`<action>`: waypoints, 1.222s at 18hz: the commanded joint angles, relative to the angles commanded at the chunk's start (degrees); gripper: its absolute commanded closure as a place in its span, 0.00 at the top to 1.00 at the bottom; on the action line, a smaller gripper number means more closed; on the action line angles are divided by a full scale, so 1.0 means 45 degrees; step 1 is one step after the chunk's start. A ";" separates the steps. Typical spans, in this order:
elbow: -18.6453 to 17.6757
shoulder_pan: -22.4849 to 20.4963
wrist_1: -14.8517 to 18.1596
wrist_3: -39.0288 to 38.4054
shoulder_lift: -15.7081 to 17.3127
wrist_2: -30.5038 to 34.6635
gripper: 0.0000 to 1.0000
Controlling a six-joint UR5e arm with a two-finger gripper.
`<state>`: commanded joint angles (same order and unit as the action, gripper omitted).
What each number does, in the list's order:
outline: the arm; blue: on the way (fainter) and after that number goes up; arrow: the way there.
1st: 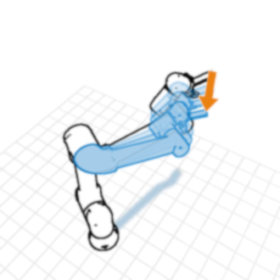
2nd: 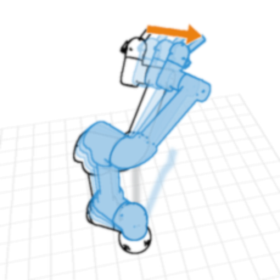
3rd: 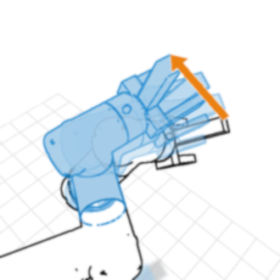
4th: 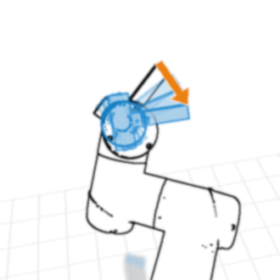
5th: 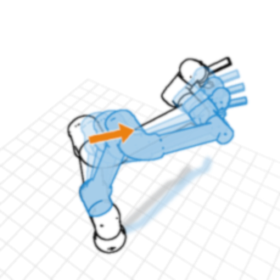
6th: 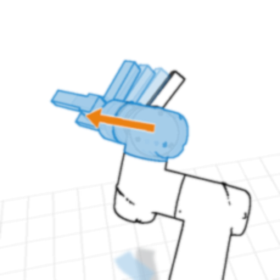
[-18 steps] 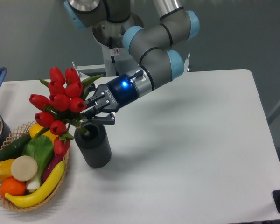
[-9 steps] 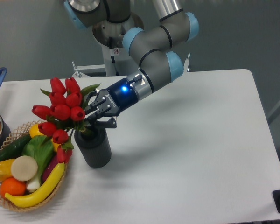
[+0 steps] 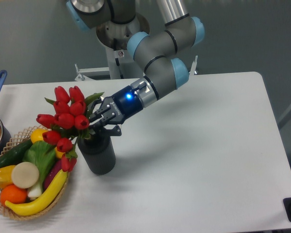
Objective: Insert the flowers into the vase
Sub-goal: 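Lower the tulip stems into the black vase opening, then open the gripper to release the tulip stems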
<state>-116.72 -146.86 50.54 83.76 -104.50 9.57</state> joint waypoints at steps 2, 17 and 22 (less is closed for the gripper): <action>0.0000 -0.0020 0.0000 0.0020 -0.0020 0.0040 0.23; 0.0156 -0.0078 0.0000 0.0625 -0.0371 0.0353 0.68; 0.0196 -0.0117 0.0000 0.0625 -0.0371 0.0412 0.83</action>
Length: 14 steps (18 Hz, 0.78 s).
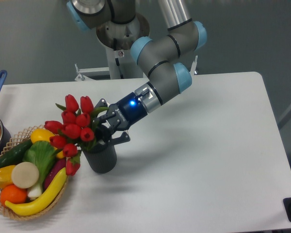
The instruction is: Insert the flowers into the vase
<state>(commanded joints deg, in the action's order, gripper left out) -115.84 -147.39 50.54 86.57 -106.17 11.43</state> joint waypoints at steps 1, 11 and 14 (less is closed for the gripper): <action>0.0039 0.0000 -0.0019 0.0000 0.0000 0.0000 0.88; 0.0254 -0.0332 -0.0020 0.0059 0.0624 0.1813 1.00; 0.0410 -0.0586 -0.0019 0.0059 0.1034 0.2361 1.00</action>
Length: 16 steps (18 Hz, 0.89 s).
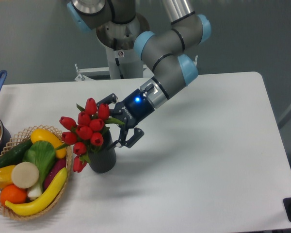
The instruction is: Insert the flowers into the vase
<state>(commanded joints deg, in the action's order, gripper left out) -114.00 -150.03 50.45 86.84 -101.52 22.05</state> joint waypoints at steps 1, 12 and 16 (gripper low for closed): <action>0.0039 -0.0039 0.0019 0.0019 0.0059 0.0408 1.00; 0.2440 -0.1463 0.0058 -0.0039 0.1251 0.5119 1.00; 0.3903 -0.2186 0.0253 -0.0020 0.1232 0.5935 1.00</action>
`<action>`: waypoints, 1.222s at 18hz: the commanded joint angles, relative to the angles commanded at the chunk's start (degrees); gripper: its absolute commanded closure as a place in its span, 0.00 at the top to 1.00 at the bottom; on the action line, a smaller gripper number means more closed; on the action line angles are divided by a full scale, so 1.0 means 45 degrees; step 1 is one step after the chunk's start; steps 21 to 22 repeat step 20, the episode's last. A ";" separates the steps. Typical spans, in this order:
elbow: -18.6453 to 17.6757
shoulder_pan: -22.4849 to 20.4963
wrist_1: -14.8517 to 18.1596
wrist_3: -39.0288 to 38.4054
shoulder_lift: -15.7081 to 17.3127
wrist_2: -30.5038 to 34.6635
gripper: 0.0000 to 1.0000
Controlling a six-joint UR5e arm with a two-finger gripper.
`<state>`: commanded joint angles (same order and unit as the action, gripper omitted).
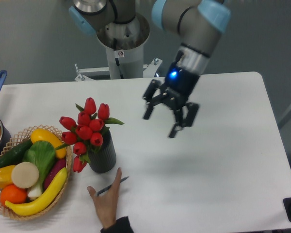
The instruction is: Insert the flowers into the vase
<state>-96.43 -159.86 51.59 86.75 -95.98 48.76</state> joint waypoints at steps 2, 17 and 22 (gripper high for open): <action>0.0625 -0.0119 0.0156 0.0078 -0.0039 0.0976 1.00; 0.2543 -0.1291 0.4923 0.6719 -0.0195 0.3852 1.00; 0.2523 -0.1272 0.4942 0.6719 -0.0195 0.3832 1.00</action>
